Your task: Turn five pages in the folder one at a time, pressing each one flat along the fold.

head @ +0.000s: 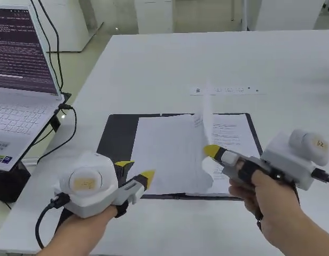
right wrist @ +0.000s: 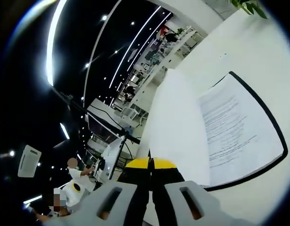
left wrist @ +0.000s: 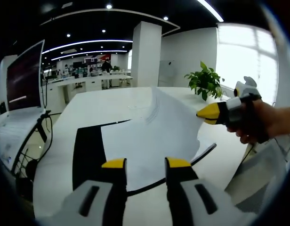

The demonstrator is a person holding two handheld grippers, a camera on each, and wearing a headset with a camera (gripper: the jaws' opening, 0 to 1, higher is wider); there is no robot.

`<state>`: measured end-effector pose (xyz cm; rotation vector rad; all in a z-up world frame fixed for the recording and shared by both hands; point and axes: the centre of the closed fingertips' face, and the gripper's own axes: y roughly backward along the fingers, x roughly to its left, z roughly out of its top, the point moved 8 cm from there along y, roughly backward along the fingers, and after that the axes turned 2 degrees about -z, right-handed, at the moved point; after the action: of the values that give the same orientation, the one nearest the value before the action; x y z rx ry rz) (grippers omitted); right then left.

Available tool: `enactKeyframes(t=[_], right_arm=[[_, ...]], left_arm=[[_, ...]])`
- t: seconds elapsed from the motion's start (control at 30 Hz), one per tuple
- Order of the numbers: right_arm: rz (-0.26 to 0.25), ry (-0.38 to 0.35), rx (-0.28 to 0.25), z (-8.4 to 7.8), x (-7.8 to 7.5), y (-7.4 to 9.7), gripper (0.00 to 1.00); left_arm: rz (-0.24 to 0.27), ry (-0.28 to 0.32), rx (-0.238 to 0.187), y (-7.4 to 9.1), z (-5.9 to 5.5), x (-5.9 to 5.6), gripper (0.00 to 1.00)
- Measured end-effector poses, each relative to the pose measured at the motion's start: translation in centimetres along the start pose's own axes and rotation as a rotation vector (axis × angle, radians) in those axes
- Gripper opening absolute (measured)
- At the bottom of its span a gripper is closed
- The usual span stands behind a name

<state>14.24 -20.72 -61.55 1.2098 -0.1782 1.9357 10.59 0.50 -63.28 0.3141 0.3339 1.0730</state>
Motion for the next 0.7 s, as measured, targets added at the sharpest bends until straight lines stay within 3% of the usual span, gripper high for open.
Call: enactKeyframes(t=[0.2, 0.33, 0.7], right_arm=[[0.008, 0.024, 0.043, -1.3, 1.4, -2.1, 0.00], [-0.002, 0.032, 0.073, -1.8, 1.0, -3.7, 0.00], [-0.018, 0.053, 0.179, -5.2, 1.1, -8.7, 0.00]], left_arm=[[0.041, 0.012, -0.003, 2.3, -0.9, 1.8, 0.31], [0.064, 0.030, -0.001, 3.4, -1.4, 2.7, 0.31], [0.101, 0.060, 0.002, 5.4, -2.3, 3.8, 0.31]])
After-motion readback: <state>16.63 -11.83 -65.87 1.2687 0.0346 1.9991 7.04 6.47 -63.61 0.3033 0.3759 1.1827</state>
